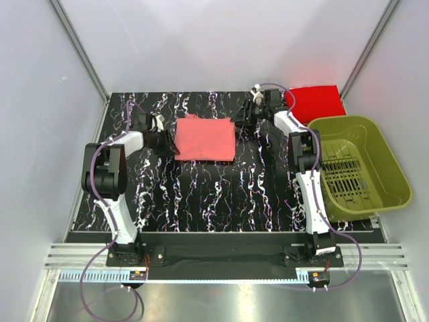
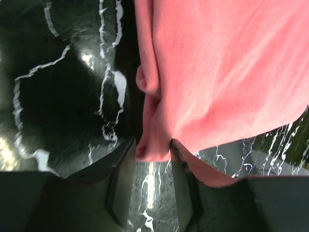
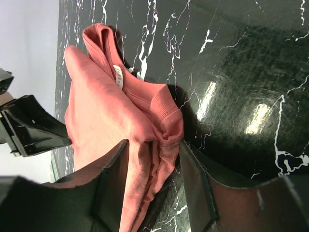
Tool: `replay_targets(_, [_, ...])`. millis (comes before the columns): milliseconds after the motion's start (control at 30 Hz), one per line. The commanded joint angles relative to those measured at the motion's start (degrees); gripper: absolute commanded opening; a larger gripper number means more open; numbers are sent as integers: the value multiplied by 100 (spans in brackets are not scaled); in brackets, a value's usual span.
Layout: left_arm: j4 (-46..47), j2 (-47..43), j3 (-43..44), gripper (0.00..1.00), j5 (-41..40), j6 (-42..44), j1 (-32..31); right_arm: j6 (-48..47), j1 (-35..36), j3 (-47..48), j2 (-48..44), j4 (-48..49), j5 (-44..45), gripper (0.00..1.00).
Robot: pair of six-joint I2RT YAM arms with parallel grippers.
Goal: Fold and stack the t-shirts
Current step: Fold the tshirt
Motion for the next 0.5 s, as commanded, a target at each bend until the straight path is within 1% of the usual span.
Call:
replay_targets(0, [-281, -476, 88, 40, -371, 1, 26, -29, 15, 188, 195, -157, 61, 54])
replay_targets(67, [-386, -538, 132, 35, -450, 1, 26, 14, 24, 197, 213, -96, 35, 56])
replay_targets(100, [-404, -582, 167, 32, -450, -8, 26, 23, 16, 197, 230, -78, 17, 58])
replay_targets(167, [-439, -565, 194, 32, -424, -16, 26, 85, 15, 215, 248, -43, 17, 59])
replay_targets(200, [-440, -530, 203, 35, -407, -8, 26, 137, 15, 232, 257, -34, 8, 59])
replay_targets(333, [-387, -406, 98, 36, -284, 27, 43, 208, 15, 267, 310, 10, -62, 59])
replay_targets(467, [-106, -196, -52, 37, 164, 1, 166, 208, 15, 285, 327, 19, -89, 59])
